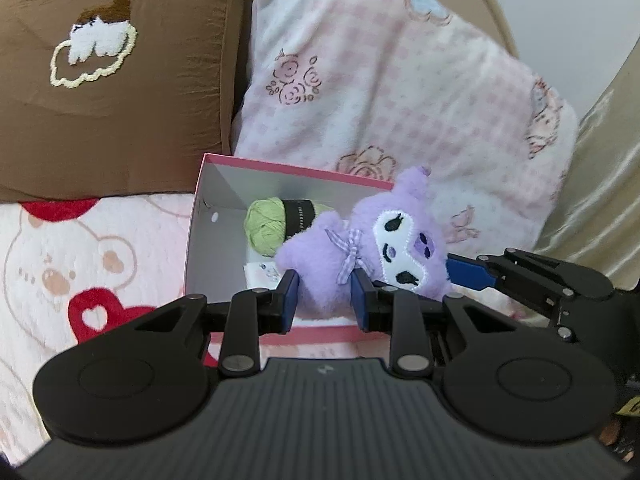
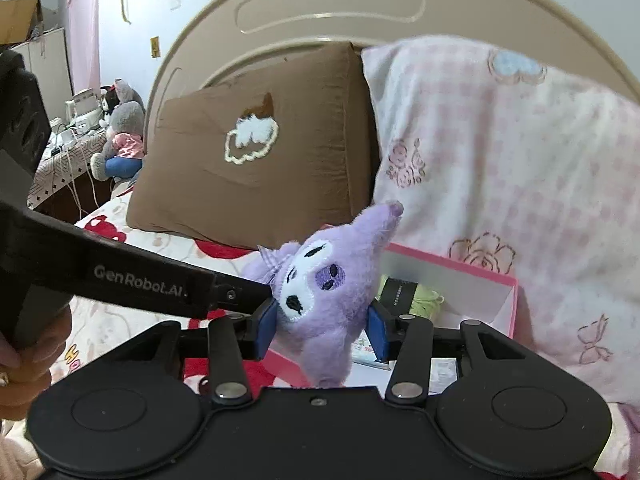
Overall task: Organize objects
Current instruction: 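Carry the plush toy with the left gripper over the pink box, then lower the plush toy into the pink box and open the left gripper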
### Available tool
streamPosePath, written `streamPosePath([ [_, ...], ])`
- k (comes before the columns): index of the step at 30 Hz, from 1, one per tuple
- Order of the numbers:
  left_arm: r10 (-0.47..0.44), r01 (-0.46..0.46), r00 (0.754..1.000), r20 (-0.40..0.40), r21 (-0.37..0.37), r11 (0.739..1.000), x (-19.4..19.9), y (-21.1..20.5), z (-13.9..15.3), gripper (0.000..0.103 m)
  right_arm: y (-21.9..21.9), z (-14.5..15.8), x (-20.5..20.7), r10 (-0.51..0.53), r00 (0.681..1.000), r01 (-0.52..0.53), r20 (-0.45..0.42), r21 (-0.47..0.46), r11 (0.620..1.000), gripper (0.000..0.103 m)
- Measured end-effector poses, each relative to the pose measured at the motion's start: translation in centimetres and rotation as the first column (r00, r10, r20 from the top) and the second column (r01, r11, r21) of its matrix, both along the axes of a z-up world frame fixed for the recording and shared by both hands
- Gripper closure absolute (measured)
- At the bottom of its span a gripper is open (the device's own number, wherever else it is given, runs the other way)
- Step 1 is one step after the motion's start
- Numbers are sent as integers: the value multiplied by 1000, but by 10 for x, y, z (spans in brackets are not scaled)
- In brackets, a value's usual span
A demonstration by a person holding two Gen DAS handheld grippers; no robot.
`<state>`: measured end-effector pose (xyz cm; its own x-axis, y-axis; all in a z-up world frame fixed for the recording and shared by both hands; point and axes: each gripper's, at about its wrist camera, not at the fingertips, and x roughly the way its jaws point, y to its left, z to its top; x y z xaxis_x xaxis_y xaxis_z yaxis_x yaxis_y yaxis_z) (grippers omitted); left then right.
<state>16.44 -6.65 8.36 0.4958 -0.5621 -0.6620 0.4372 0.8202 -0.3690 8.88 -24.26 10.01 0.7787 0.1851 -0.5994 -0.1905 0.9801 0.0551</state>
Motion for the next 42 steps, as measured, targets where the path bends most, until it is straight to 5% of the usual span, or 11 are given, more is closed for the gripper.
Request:
streamPosePath([
  [13,14,-12,998,-63,30,999,59,-24,-70,76,-24,-71,61,27,997,-25,-79,27,999,51],
  [23,40,-29,993,-107,97,995,82,-44,-117,76,-52,-128,92,-1,986,26,-165,148,989,52],
  [35,38,-17,995,-97,205,979,78,-44,-134,76,-52,-164,97,41,963,26,-265,245,969,52],
  [42,59,-37,993,-101,208,977,82,-42,-131,76,-57,-176,100,47,951,57,-305,323,945,52],
])
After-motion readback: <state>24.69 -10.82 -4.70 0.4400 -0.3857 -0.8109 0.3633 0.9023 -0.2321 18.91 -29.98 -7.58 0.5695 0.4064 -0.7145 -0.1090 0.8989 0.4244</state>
